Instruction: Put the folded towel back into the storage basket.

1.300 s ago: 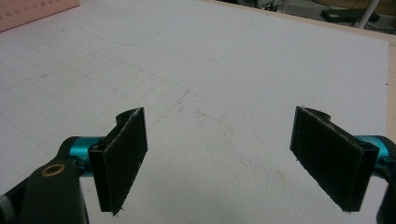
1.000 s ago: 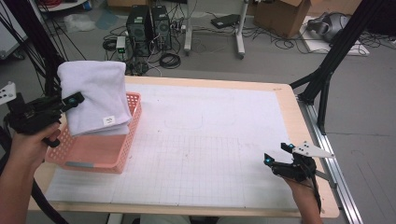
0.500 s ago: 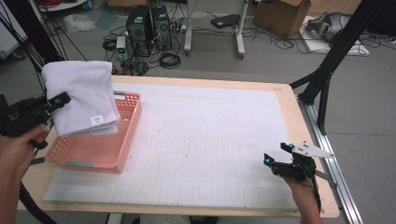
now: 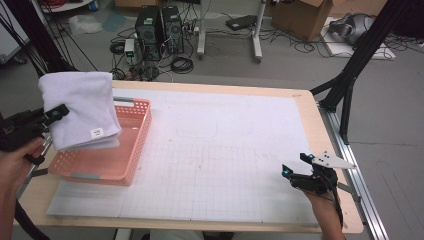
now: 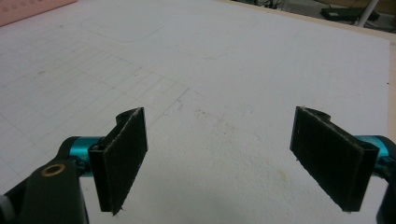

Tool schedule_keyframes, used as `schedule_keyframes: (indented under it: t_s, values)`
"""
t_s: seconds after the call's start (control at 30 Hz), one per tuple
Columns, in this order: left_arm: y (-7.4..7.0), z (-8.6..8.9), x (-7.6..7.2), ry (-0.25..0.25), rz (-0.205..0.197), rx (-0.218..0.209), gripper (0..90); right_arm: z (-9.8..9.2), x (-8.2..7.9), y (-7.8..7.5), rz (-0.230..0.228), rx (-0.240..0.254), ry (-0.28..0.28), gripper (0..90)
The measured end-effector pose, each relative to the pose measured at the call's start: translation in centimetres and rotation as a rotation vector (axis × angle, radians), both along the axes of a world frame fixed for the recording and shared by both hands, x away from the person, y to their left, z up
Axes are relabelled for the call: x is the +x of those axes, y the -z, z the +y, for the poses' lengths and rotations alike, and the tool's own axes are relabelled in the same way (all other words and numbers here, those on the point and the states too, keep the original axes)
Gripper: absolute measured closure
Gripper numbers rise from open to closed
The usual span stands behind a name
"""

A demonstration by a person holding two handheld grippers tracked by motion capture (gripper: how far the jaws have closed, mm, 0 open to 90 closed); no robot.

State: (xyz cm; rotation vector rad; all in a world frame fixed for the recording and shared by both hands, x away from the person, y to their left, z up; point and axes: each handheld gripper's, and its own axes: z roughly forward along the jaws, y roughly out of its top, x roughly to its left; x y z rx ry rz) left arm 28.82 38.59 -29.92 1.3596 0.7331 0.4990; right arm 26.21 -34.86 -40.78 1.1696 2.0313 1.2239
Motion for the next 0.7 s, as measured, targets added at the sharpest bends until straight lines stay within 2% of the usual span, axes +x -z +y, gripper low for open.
schedule_keyframes:
  t_s: [0.2, 0.33, 0.47, 0.57, 0.7]
  values:
    - [1.4, 0.4, 0.2, -0.001, 0.013, 0.004, 73.9, 0.1, 0.0, 0.1, 0.004, -0.003, 0.0, 17.6]
    - [2.3, 0.3, 0.5, 0.007, 0.037, 0.02, 73.8, 0.1, 0.0, 0.1, 0.004, -0.004, 0.001, 17.6]
    - [3.2, 0.0, 0.9, 0.017, 0.059, 0.018, 73.8, 0.1, 0.1, 0.1, 0.005, -0.006, 0.002, 17.6]
    - [3.8, -0.2, 1.2, 0.029, 0.078, 0.04, 73.7, 0.1, 0.0, 0.2, 0.011, -0.004, 0.005, 17.6]
    - [4.7, -0.5, 1.6, 0.03, 0.099, 0.028, 73.6, 0.0, 0.0, 0.2, 0.012, -0.006, 0.006, 17.6]
